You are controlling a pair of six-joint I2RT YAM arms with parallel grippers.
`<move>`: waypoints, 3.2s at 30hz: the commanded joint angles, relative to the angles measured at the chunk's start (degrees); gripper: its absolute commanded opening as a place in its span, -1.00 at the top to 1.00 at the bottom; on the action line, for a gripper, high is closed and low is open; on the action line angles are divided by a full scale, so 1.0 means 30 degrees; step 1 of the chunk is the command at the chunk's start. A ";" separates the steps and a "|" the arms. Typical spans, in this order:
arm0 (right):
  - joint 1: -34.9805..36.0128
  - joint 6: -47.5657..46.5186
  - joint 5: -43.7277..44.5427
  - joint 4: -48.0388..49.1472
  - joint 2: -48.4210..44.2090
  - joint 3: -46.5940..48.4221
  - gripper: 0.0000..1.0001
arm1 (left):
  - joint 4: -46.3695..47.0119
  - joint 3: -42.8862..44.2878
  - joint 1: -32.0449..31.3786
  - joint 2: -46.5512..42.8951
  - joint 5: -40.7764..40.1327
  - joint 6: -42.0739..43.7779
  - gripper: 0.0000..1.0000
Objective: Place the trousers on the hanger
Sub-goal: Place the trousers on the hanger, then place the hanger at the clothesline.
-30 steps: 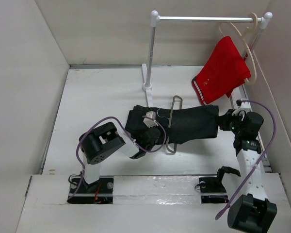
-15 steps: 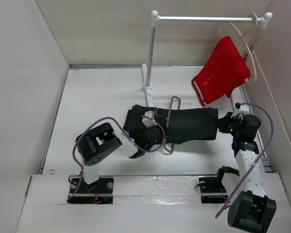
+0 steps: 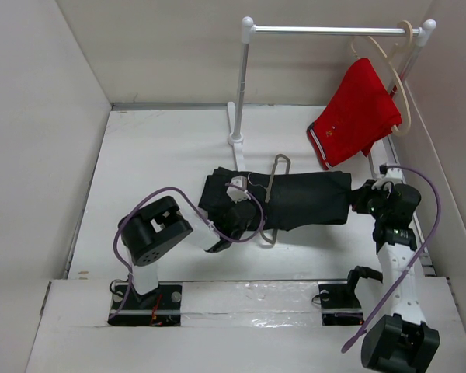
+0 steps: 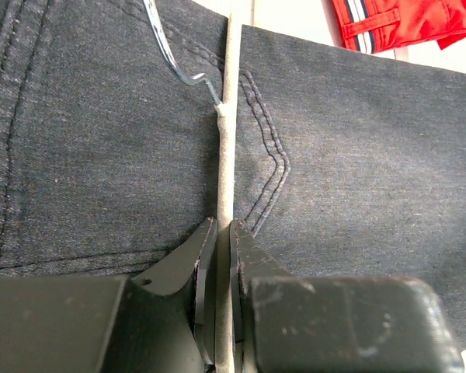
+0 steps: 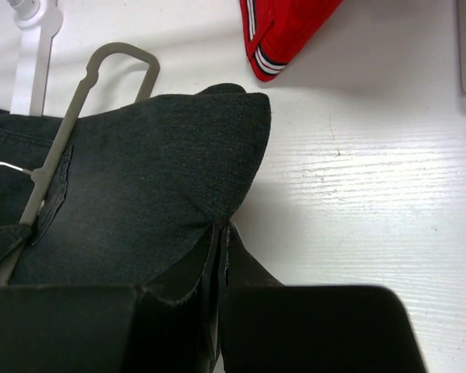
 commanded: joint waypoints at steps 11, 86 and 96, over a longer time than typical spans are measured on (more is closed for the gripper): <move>-0.0652 -0.0236 0.0698 0.4251 0.2977 -0.0493 0.89 | -0.1479 0.0340 -0.0940 -0.3664 -0.2880 0.2314 1.00; 1.3791 1.0720 -0.0034 1.7377 0.7050 -0.2280 1.00 | 0.5641 -0.1679 -0.4751 -0.6594 -0.1010 1.0109 0.28; 1.3000 0.9901 -0.1585 1.6349 0.7750 -0.1665 1.00 | 0.3063 -0.1506 -0.4018 -0.8179 -0.0217 0.9727 0.00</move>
